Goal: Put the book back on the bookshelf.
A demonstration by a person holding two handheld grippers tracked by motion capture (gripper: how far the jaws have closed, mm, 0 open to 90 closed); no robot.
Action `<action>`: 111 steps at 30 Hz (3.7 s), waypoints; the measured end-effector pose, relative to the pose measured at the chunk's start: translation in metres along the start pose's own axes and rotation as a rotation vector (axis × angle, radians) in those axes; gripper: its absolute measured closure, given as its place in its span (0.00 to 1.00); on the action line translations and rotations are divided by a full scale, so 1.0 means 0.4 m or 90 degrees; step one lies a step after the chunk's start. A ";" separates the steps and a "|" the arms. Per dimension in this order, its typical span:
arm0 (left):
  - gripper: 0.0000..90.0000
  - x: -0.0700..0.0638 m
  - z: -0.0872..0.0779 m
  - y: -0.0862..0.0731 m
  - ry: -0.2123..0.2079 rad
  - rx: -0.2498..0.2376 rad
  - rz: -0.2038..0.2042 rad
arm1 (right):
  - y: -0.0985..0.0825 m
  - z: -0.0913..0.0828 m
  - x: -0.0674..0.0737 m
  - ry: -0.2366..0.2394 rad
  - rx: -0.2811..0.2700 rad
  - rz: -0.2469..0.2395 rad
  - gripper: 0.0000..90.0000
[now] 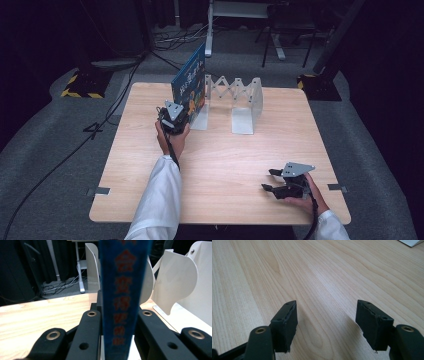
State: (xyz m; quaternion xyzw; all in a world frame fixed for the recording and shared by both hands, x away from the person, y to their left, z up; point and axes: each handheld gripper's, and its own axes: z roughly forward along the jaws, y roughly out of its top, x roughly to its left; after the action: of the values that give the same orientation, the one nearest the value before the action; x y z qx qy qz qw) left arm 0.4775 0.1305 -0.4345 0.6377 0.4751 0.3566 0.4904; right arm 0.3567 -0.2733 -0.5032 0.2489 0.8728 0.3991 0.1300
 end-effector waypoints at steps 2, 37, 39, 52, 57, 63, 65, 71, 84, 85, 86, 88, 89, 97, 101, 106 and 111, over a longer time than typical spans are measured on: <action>0.89 -0.003 -0.001 -0.001 -0.002 0.001 -0.004 | 0.000 0.000 0.000 0.001 0.000 0.000 0.38; 0.75 0.012 -0.029 0.003 0.003 0.009 -0.058 | 0.001 0.002 0.000 0.002 0.006 -0.002 0.37; 0.75 0.014 -0.033 0.003 -0.002 0.004 -0.065 | 0.001 0.003 -0.001 0.002 0.006 -0.002 0.37; 0.62 0.017 -0.049 0.008 -0.022 0.012 -0.031 | 0.000 0.002 0.000 0.001 0.006 0.000 0.36; 0.56 0.028 -0.056 0.014 -0.044 0.017 -0.029 | -0.001 0.002 0.001 0.001 0.007 0.000 0.35; 0.52 0.047 -0.065 0.015 -0.057 0.033 -0.023 | 0.000 0.002 0.001 -0.001 0.008 0.000 0.34; 0.46 0.052 -0.068 0.016 -0.061 0.043 -0.019 | 0.000 0.002 0.001 -0.002 0.008 0.000 0.34; 0.42 0.055 -0.079 0.025 -0.073 0.049 -0.010 | 0.000 0.002 0.001 -0.004 0.008 0.001 0.33; 0.37 0.066 -0.090 0.036 -0.102 0.068 0.020 | -0.001 0.002 0.001 -0.007 0.011 0.003 0.30; 0.37 0.067 -0.093 0.037 -0.104 0.071 0.022 | -0.001 0.002 0.001 -0.007 0.010 0.003 0.30; 0.36 0.068 -0.094 0.038 -0.105 0.074 0.024 | -0.001 0.002 0.001 -0.009 0.010 0.004 0.30; 0.34 0.072 -0.098 0.038 -0.113 0.076 0.029 | 0.000 0.002 0.001 -0.010 0.012 0.004 0.30; 0.33 0.072 -0.099 0.038 -0.113 0.079 0.030 | 0.000 0.002 0.002 -0.010 0.011 0.004 0.29; 0.30 0.079 -0.114 0.041 -0.137 0.102 0.059 | 0.001 0.002 0.005 -0.023 0.013 0.005 0.26; 0.28 0.082 -0.124 0.040 -0.151 0.114 0.077 | 0.000 0.003 0.004 -0.026 0.014 0.008 0.25; 0.27 0.088 -0.137 0.030 -0.155 0.128 0.092 | 0.002 0.002 0.007 -0.032 0.015 0.004 0.26; 0.27 0.084 -0.148 0.018 -0.158 0.145 0.113 | 0.002 0.002 0.004 -0.034 0.017 0.010 0.25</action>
State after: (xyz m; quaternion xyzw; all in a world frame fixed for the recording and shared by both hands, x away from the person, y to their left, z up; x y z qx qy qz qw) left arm 0.4349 0.1792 -0.4124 0.7678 0.3901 0.2608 0.4362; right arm 0.3559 -0.2716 -0.5031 0.2679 0.8724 0.3816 0.1470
